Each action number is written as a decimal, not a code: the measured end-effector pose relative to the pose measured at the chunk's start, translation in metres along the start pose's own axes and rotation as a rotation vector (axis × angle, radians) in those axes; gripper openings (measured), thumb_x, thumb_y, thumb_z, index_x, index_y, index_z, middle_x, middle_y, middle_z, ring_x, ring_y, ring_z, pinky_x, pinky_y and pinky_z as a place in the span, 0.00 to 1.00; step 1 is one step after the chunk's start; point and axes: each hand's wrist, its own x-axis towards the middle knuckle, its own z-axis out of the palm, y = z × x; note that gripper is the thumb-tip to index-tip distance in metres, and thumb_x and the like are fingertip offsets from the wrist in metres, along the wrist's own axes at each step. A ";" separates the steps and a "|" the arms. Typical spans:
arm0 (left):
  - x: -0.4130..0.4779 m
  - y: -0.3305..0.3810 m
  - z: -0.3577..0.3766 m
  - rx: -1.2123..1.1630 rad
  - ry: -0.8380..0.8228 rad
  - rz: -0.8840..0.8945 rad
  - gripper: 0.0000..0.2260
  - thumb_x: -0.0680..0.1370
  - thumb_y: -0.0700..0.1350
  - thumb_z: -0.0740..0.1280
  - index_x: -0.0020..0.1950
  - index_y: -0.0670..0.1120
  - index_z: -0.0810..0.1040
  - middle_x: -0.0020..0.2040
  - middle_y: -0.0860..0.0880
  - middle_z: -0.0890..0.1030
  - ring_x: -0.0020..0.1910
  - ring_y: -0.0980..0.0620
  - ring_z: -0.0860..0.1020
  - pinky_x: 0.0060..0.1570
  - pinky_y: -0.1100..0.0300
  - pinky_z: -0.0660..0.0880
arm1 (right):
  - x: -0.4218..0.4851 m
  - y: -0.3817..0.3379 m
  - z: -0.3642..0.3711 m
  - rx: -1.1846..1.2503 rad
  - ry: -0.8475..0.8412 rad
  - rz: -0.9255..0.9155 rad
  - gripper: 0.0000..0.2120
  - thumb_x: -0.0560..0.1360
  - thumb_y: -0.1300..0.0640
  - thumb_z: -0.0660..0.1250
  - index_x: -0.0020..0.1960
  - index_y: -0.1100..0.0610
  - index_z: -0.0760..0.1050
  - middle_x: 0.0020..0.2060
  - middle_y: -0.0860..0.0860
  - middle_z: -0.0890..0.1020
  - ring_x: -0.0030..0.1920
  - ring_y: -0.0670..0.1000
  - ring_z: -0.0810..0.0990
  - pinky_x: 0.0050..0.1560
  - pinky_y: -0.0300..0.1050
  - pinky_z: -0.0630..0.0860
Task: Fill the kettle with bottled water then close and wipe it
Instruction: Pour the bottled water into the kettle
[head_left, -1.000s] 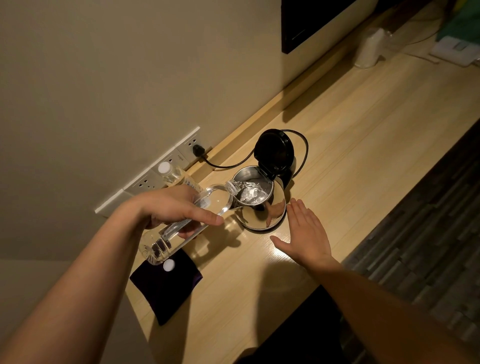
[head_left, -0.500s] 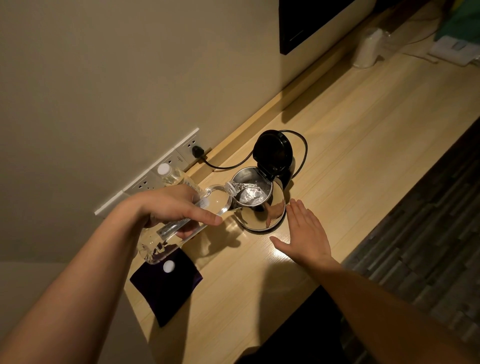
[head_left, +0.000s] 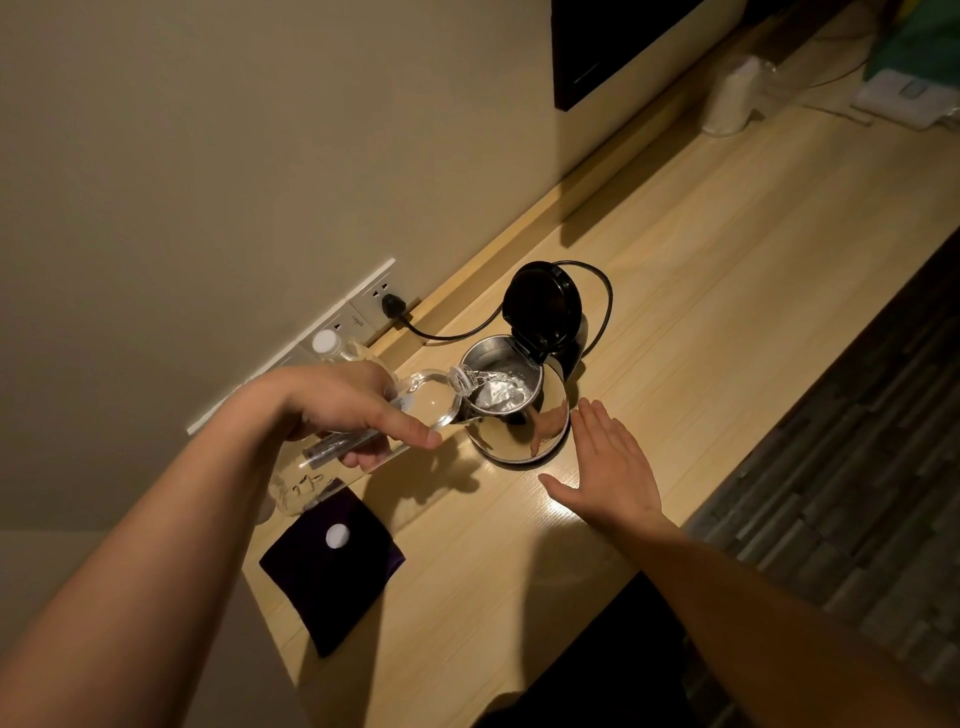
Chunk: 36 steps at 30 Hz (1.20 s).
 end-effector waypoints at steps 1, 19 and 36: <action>-0.001 0.003 -0.001 0.012 -0.002 -0.016 0.19 0.70 0.58 0.79 0.42 0.42 0.81 0.35 0.42 0.83 0.29 0.47 0.80 0.39 0.55 0.81 | 0.000 0.000 0.000 0.003 0.001 0.001 0.50 0.75 0.24 0.52 0.84 0.58 0.49 0.85 0.55 0.50 0.84 0.52 0.45 0.83 0.50 0.45; 0.003 0.058 -0.021 0.181 -0.057 -0.293 0.44 0.57 0.61 0.83 0.59 0.28 0.79 0.44 0.35 0.84 0.37 0.41 0.84 0.50 0.47 0.83 | -0.001 0.000 -0.002 0.023 -0.002 -0.003 0.50 0.75 0.25 0.52 0.84 0.58 0.48 0.85 0.55 0.49 0.84 0.52 0.45 0.82 0.50 0.44; 0.037 0.118 -0.014 0.628 -0.047 -0.571 0.36 0.71 0.59 0.78 0.62 0.31 0.73 0.47 0.34 0.82 0.41 0.40 0.84 0.61 0.45 0.80 | -0.002 -0.001 -0.005 0.036 0.003 -0.010 0.49 0.76 0.25 0.51 0.84 0.58 0.48 0.85 0.55 0.50 0.84 0.53 0.45 0.81 0.48 0.41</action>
